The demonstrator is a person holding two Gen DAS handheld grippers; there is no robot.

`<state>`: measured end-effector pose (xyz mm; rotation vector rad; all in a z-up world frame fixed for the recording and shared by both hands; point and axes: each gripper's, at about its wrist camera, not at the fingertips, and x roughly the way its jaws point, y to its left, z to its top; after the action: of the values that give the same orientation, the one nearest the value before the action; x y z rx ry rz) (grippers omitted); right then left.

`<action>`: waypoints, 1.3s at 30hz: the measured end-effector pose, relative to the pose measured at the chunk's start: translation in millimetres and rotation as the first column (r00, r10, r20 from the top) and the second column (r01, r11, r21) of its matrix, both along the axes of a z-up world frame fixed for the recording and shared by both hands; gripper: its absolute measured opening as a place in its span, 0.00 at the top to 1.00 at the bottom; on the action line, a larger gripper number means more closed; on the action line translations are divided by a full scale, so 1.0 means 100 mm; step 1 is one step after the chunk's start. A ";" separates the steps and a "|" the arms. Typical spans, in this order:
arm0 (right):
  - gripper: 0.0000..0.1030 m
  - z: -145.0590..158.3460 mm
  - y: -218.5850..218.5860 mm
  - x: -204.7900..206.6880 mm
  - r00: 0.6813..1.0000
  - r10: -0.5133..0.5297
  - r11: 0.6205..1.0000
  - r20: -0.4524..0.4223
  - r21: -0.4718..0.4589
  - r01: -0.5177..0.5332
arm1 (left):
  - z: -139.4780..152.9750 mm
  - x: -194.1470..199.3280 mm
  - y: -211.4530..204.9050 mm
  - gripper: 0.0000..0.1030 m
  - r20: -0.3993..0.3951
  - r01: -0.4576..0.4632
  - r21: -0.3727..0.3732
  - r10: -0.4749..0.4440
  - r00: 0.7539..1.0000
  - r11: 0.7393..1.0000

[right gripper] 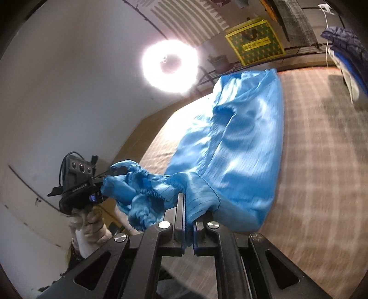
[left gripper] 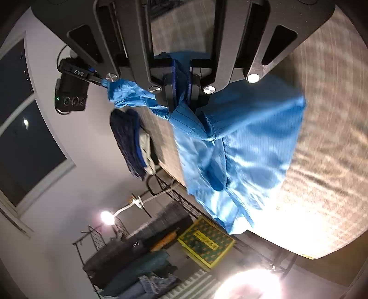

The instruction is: Fold large clothes

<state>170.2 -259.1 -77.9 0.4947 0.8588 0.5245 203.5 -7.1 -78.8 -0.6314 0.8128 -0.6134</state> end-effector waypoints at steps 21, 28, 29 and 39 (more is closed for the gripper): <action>0.98 -0.86 -0.11 1.65 0.970 -0.105 0.994 -0.217 -0.055 0.095 | -0.98 1.41 -0.10 0.95 -0.165 -0.108 0.177 0.138 0.977 0.978; 0.73 -0.81 -0.18 1.60 0.972 -0.112 0.994 -0.208 -0.037 0.106 | -0.83 1.39 -0.11 0.63 -0.098 -0.115 0.225 0.140 0.985 0.967; 0.71 -0.78 -0.21 1.58 0.973 -0.117 0.993 -0.200 -0.033 0.113 | -0.77 1.38 -0.07 0.58 -0.097 -0.122 0.214 0.145 0.985 0.969; 0.54 -0.22 -0.26 0.98 0.992 -0.118 0.982 0.043 -0.145 0.123 | -0.36 0.94 0.04 0.48 0.078 -0.115 0.298 0.096 0.992 0.948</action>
<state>268.6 -285.1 -100.0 0.3984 0.8230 0.3547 297.0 -3.2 -114.5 -0.3712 0.7894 -0.3977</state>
